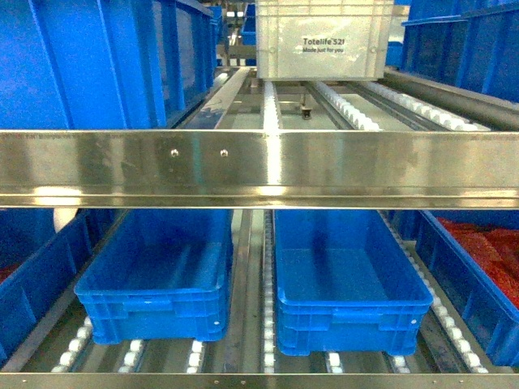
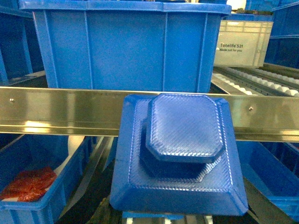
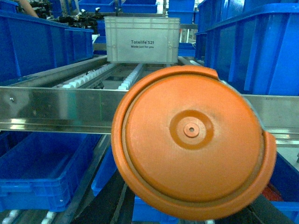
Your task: Sort blue parts and orange caps into right shelf containers
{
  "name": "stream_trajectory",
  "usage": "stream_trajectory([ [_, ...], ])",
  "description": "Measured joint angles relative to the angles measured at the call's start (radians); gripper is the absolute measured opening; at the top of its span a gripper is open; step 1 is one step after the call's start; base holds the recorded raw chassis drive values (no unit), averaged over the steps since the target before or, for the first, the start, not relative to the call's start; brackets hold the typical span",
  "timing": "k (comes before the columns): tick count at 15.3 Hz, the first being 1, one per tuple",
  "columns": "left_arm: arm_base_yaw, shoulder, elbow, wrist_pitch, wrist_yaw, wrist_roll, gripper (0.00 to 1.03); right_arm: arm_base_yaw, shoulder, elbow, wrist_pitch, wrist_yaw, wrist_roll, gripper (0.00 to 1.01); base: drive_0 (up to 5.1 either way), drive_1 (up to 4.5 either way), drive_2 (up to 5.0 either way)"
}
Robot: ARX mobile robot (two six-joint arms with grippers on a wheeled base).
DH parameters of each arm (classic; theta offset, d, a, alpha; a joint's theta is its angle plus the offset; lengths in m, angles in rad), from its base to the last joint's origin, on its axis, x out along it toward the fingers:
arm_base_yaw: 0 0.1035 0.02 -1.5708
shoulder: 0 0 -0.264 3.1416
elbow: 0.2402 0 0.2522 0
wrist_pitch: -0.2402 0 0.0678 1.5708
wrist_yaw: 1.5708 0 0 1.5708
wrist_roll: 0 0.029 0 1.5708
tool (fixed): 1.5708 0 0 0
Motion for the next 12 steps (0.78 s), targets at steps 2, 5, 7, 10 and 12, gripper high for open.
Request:
stream_trajectory([
  [2,0.0,0.0,0.0,0.003,0.0,0.0,0.43,0.0,0.0,0.0,0.002,0.0,0.0,0.41,0.0,0.0,0.0],
  [5,0.0,0.0,0.0,0.001,0.0,0.0,0.43,0.0,0.0,0.0,-0.001,0.001,0.0,0.41,0.0,0.0,0.0],
  [7,0.0,0.0,0.0,-0.002,0.0,0.0,0.43,0.0,0.0,0.0,-0.002,0.001,0.002,0.41,0.0,0.0,0.0],
  [10,0.0,0.0,0.0,0.0,0.0,0.0,0.43,0.0,0.0,0.0,-0.001,0.0,0.003,0.41,0.0,0.0,0.0],
  [12,0.0,0.0,0.0,0.0,0.0,0.0,0.43,0.0,0.0,0.0,-0.001,0.0,0.003,0.41,0.0,0.0,0.0],
])
